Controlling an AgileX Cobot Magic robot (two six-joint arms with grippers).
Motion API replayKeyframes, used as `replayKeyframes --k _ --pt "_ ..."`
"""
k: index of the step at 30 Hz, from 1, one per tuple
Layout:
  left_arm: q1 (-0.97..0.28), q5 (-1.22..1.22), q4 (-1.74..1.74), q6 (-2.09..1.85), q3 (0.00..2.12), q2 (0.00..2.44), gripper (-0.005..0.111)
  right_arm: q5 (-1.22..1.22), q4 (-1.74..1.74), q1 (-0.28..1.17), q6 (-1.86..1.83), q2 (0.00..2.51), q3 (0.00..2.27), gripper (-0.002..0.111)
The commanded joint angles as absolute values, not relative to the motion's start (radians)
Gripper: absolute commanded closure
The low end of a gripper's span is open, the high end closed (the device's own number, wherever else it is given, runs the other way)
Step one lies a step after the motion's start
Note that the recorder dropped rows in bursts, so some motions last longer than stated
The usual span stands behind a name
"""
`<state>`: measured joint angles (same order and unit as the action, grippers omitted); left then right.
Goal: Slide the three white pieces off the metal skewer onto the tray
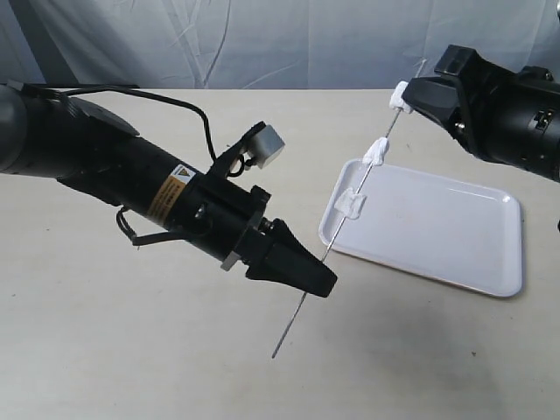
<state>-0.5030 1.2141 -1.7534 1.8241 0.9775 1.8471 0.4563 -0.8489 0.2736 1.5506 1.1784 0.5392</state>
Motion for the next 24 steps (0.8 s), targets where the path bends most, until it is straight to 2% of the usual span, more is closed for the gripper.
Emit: replayKeyframes --k 1,24 --pt "-0.509 1.221 -1.744 1.818 0.975 1.845 0.107 0.477 -0.856 0.269 1.568 1.179 0.545 0.109" --pt "-0.509 1.221 -1.744 1.811 0.975 1.845 0.107 0.447 -0.626 0.267 1.417 1.179 0.545 0.109"
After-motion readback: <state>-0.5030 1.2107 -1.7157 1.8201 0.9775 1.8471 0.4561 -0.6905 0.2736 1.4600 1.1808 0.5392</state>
